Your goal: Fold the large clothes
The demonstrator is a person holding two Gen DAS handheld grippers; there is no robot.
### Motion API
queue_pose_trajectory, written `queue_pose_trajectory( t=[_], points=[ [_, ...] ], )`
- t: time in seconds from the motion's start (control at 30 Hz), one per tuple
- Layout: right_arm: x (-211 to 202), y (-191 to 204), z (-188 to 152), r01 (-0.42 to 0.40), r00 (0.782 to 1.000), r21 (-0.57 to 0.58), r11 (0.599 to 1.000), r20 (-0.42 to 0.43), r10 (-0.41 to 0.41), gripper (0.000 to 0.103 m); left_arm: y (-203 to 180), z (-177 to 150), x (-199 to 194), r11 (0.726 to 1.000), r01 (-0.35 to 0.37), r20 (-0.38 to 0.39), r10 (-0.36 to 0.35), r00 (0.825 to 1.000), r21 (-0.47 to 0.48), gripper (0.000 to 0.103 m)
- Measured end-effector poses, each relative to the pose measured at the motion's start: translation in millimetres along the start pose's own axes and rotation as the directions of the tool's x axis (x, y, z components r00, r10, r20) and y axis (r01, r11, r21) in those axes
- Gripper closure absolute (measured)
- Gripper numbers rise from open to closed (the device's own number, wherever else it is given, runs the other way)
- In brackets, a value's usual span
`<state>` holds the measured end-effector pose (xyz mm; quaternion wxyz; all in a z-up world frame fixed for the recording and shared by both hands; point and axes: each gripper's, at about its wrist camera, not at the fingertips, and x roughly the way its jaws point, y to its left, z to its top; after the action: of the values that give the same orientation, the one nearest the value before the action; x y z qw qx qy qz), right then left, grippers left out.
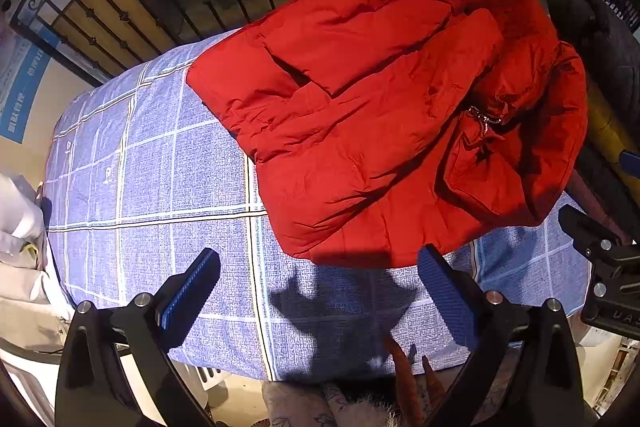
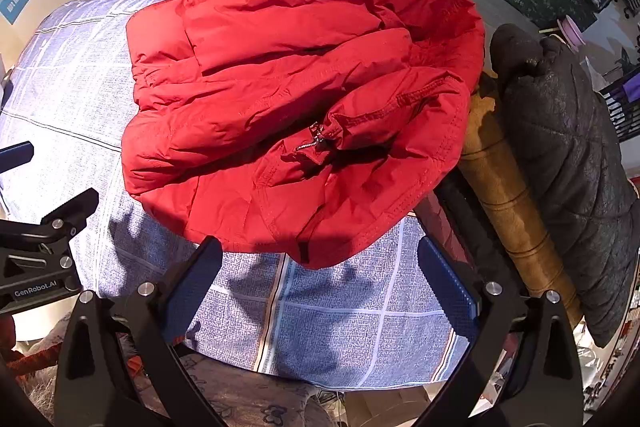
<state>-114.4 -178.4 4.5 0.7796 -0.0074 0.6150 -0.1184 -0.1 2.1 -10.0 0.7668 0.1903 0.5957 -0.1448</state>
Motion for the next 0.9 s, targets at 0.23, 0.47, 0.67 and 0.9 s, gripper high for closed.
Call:
queue_pose_trajectory(
  t=[0.23, 0.47, 0.67, 0.9],
  points=[
    [0.1, -0.7, 3.5, 0.004, 1.0, 0.0, 1.0, -0.001, -0.004, 0.006, -1.2, 3.0, 1.6, 1.0, 0.001, 0.0, -0.001, 1.0, 0.009, 0.006],
    [0.9, -0.6, 4.6, 0.001, 1.0, 0.003, 1.0, 0.0, -0.001, 0.006, 0.1, 4.5, 5.6, 1.0, 0.003, -0.005, -0.003, 1.0, 0.008, 0.006],
    [3.2, -28.8, -3.3, -0.129, 0.989, 0.194, 0.972, 0.101, 0.111, 0.006, 13.8, 7.8, 21.5, 0.998, -0.043, 0.068, 0.04, 0.997, 0.035, 0.006],
    [66.4, -53.5, -47.7, -0.284, 0.959, 0.438, 0.853, 0.135, 0.25, 0.006, 20.0, 20.6, 57.4, 0.948, -0.175, 0.226, 0.115, 0.967, 0.267, 0.006]
  ],
)
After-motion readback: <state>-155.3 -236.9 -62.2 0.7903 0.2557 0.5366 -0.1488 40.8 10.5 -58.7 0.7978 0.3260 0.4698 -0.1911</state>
